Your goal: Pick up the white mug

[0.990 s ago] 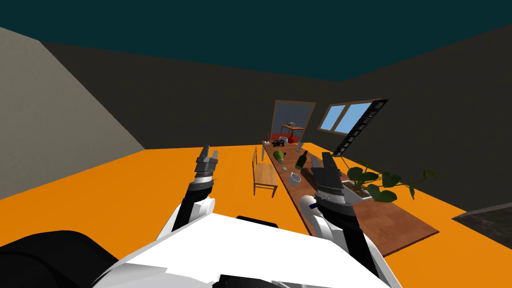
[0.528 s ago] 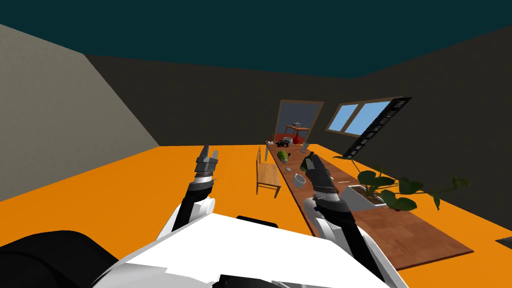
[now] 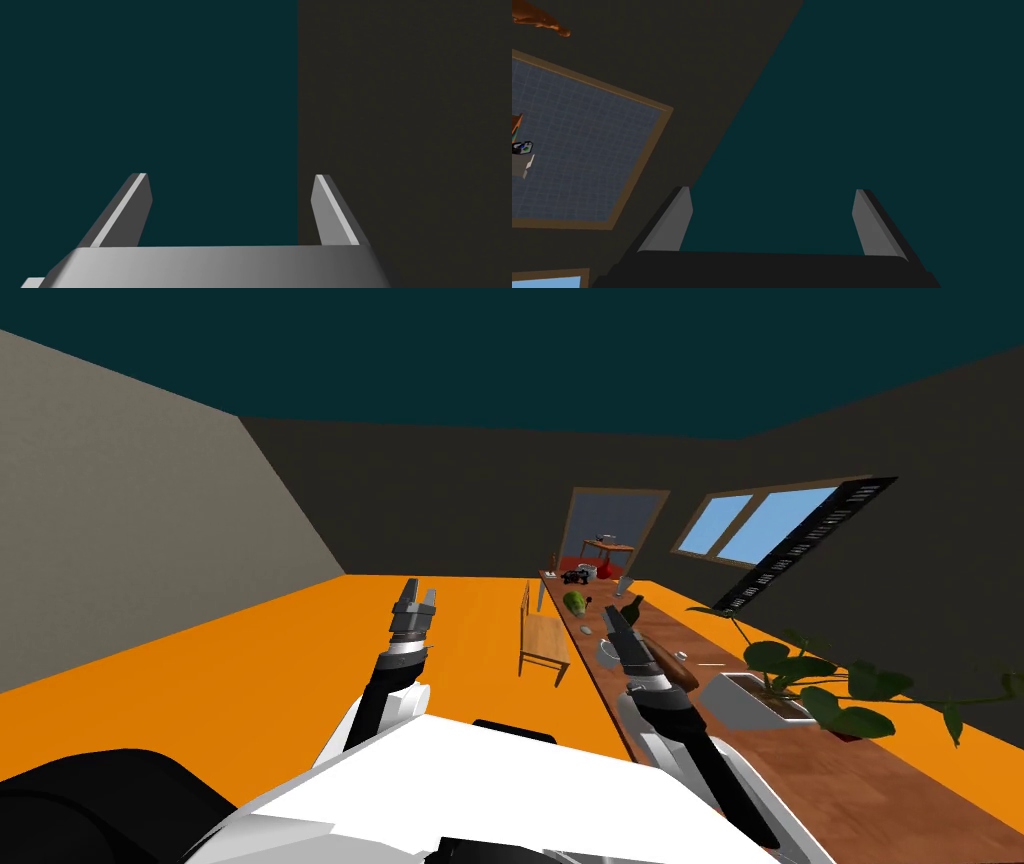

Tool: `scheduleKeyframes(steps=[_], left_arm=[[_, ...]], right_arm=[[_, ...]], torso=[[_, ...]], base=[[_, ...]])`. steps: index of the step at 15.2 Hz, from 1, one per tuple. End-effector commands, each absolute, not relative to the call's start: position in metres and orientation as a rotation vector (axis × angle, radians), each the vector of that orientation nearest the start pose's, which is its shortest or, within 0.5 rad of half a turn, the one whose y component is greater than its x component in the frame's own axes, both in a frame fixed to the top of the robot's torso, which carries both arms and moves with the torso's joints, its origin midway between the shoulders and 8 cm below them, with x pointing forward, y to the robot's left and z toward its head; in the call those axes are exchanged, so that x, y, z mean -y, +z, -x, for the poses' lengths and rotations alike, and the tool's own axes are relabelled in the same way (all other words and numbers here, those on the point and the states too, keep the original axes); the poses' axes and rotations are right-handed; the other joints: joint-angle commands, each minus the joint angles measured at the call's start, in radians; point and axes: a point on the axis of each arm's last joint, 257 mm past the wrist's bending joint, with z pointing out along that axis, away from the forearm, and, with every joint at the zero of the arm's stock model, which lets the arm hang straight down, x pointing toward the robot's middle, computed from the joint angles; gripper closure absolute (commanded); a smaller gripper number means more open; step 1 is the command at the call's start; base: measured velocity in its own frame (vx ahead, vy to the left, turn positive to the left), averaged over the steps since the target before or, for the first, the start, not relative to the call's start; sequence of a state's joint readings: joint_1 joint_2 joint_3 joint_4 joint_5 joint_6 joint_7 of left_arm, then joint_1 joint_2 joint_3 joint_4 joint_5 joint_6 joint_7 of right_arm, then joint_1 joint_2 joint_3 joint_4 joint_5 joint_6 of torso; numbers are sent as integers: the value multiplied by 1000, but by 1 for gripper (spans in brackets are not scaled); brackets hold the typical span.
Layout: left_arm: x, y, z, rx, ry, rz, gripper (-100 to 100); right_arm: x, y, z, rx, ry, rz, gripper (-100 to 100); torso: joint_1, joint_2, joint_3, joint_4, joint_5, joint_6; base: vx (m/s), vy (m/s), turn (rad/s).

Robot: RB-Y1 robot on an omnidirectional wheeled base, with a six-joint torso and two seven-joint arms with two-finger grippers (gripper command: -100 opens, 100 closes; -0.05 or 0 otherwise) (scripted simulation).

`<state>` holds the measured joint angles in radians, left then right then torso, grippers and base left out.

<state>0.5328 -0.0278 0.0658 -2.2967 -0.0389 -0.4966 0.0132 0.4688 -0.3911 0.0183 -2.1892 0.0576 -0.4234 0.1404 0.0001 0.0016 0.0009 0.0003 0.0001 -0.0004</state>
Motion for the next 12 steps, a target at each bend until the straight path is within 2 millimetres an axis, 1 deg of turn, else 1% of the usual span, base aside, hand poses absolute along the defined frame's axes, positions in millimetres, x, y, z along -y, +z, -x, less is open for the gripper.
scheduleKeyframes(steps=[1, 3, 4, 5, 6, 8, 9, 11, 12], left_arm=[[-302, 21, -335, -617, -1207, 662, 0], [-302, 21, -335, -617, -1207, 662, 0], [-302, 21, -335, -618, -1207, 662, 0], [-302, 21, -335, -617, -1207, 662, 0], [-302, 21, -335, -617, -1207, 662, 0], [-302, 21, -335, -618, -1207, 662, 0], [-302, 21, -335, -618, -1207, 662, 0], [-302, 21, -335, -618, -1207, 662, 0], [-302, 21, -335, -618, -1207, 662, 0]], right_arm=[[244, -52, -383, -1143, 1067, -344, -100], [243, -53, -383, -1160, 1062, -324, -100], [246, -69, -387, -1212, 1040, -320, -100], [245, -70, -387, -1225, 1036, -303, -100], [248, -86, -390, -1272, 1013, -308, -100], [248, -87, -389, -1293, 1005, -281, -100], [252, -105, -392, -1348, 976, -275, -100], [252, -106, -392, -1361, 970, -257, -100], [258, -124, -393, -1417, 938, -250, -100]], torso=[[0, 0, 0, 0, 0, 0], [0, 0, 0, 0, 0, 0], [0, 0, 0, 0, 0, 0], [0, 0, 0, 0, 0, 0], [-1, 0, 0, 0, 0, 0], [-1, 0, 0, 0, 0, 0], [-1, 0, 0, 0, 0, 0], [-1, 0, 0, 0, 0, 0], [-1, -1, 0, 0, 0, 0]], base=[[-27, 12, 195], [-21, 7, 111], [-18, 6, 130], [-19, 3, 151], [-23, -2, 189], [-20, -5, 111], [-17, -3, 129], [-13, -5, 102], [-13, -4, 132]])
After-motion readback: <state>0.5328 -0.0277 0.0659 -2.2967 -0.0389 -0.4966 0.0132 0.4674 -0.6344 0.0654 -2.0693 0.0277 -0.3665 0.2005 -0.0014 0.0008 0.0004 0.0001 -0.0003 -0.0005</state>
